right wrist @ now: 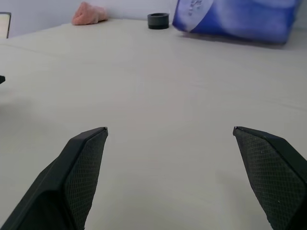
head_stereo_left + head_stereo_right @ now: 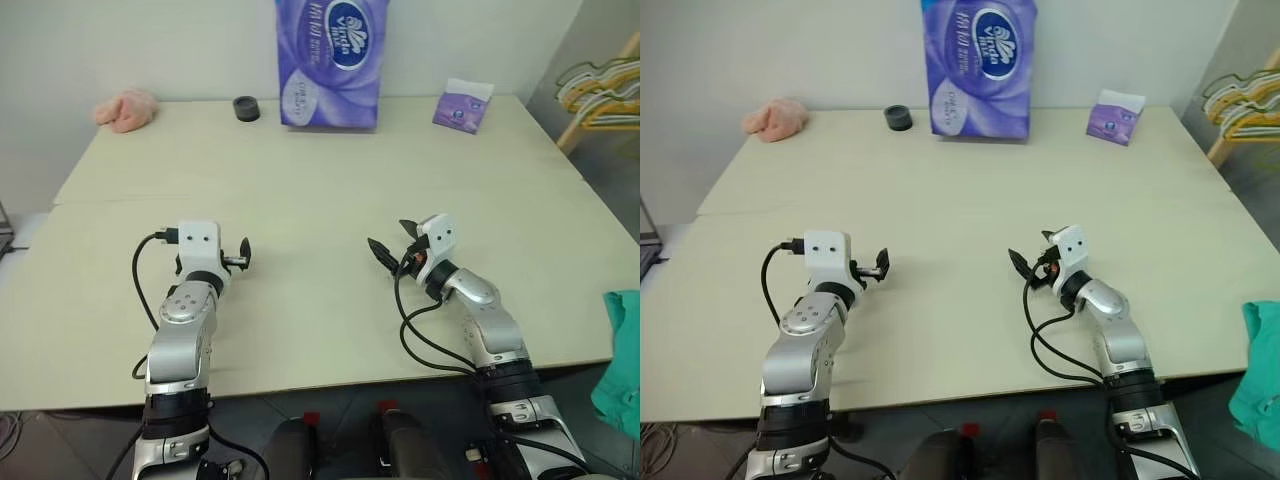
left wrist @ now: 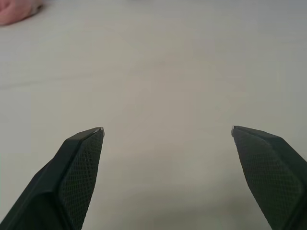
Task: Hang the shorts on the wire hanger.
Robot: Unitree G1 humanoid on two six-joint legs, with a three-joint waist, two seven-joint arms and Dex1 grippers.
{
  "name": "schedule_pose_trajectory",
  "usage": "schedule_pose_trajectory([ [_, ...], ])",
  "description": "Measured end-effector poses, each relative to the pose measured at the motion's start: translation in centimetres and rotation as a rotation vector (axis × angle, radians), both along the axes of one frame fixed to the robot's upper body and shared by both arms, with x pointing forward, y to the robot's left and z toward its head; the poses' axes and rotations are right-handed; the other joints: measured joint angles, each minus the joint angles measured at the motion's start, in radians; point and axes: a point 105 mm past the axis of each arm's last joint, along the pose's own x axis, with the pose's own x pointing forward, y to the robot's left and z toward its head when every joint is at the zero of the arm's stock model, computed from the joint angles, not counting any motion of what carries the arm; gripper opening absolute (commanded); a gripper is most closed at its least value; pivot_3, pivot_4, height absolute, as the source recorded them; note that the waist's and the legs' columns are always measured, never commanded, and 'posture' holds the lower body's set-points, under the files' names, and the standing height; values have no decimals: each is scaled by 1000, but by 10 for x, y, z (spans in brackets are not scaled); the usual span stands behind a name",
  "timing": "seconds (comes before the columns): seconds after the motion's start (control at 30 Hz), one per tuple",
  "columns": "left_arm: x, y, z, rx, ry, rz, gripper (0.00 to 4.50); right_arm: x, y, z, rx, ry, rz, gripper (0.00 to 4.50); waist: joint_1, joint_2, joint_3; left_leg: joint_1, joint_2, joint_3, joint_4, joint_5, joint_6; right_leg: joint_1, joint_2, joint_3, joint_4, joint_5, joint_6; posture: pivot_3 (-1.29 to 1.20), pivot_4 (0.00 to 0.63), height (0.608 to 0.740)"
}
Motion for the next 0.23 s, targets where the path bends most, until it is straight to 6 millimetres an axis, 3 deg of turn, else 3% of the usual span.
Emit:
schedule_pose_trajectory([
  [0.1,0,-3,3,-1,-34,-19,4500,6,6,4,18,-1,-1,4472,6,-1,1,1,0,-2,0,3,1,2,0,-2,-1,3,-4,139,157,740],
  [0.23,-2,-7,-2,-30,-44,7,4500,8,7,7,19,-6,3,4472,5,-2,0,3,1,-3,-1,5,2,3,2,-2,0,4,-6,137,178,740],
])
